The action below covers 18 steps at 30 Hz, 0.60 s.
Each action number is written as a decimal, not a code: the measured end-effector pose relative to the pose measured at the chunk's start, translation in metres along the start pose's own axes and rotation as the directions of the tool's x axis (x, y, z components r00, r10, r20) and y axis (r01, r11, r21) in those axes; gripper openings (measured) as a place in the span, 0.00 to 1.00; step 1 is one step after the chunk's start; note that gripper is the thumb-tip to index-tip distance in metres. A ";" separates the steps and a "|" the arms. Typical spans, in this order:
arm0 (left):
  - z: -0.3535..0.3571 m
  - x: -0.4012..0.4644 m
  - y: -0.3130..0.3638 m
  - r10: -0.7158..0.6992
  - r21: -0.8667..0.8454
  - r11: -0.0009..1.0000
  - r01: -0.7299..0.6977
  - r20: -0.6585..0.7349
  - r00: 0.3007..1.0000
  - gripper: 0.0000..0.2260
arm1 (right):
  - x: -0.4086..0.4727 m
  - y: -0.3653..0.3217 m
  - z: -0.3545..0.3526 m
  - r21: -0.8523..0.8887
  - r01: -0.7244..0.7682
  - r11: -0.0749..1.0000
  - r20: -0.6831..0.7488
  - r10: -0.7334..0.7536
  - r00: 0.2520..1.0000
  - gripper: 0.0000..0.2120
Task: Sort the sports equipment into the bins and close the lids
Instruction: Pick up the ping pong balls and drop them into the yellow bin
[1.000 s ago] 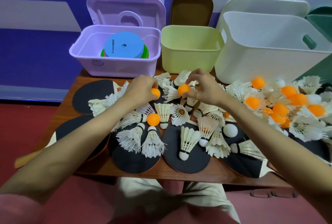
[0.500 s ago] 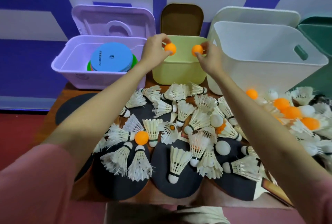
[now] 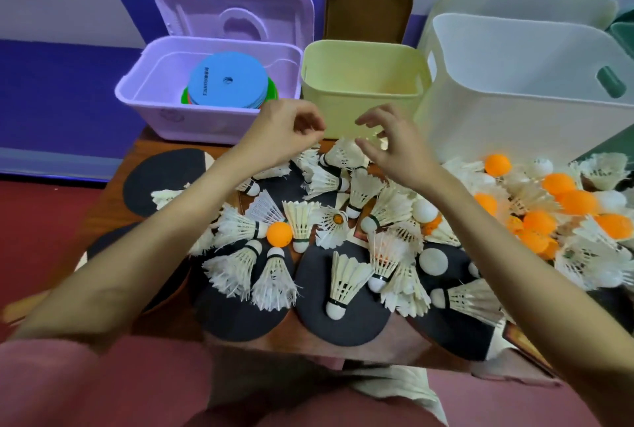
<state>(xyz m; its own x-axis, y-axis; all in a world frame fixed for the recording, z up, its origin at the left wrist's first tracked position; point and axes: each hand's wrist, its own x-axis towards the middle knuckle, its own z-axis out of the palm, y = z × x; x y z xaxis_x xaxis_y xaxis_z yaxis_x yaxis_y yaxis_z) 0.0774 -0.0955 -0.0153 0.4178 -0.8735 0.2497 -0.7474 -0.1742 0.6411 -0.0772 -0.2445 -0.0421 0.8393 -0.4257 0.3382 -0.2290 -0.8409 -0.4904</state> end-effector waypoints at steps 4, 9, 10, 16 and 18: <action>-0.006 -0.050 -0.003 -0.086 0.137 0.989 0.063 0.169 0.982 0.04 | -0.031 -0.006 0.002 -0.005 0.001 1.000 0.050 -0.001 0.999 0.13; 0.011 -0.092 -0.013 -0.190 0.331 0.938 0.106 0.234 0.953 0.10 | -0.066 -0.001 -0.007 0.009 -0.169 0.986 -0.012 0.169 0.985 0.13; 0.016 -0.097 -0.014 -0.207 0.378 0.919 0.112 0.223 0.952 0.12 | -0.074 -0.001 -0.009 -0.007 -0.188 0.982 -0.013 0.188 0.982 0.13; 0.034 -0.112 -0.010 -0.230 0.529 0.843 0.095 0.195 0.953 0.16 | -0.111 0.014 -0.017 -0.171 -0.283 0.944 -0.004 0.287 0.958 0.16; 0.037 -0.114 -0.010 -0.240 0.560 0.823 0.090 0.200 0.950 0.16 | -0.119 0.021 -0.014 -0.198 -0.326 0.925 -0.016 0.329 0.944 0.18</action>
<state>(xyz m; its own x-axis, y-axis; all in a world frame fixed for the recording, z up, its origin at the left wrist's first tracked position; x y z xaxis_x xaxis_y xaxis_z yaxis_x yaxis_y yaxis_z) 0.0178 -0.0108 -0.0774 0.4732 -0.8788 -0.0617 -0.8671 -0.4770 0.1438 -0.1893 -0.2165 -0.0816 0.7092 -0.6841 0.1705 -0.5827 -0.7049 -0.4044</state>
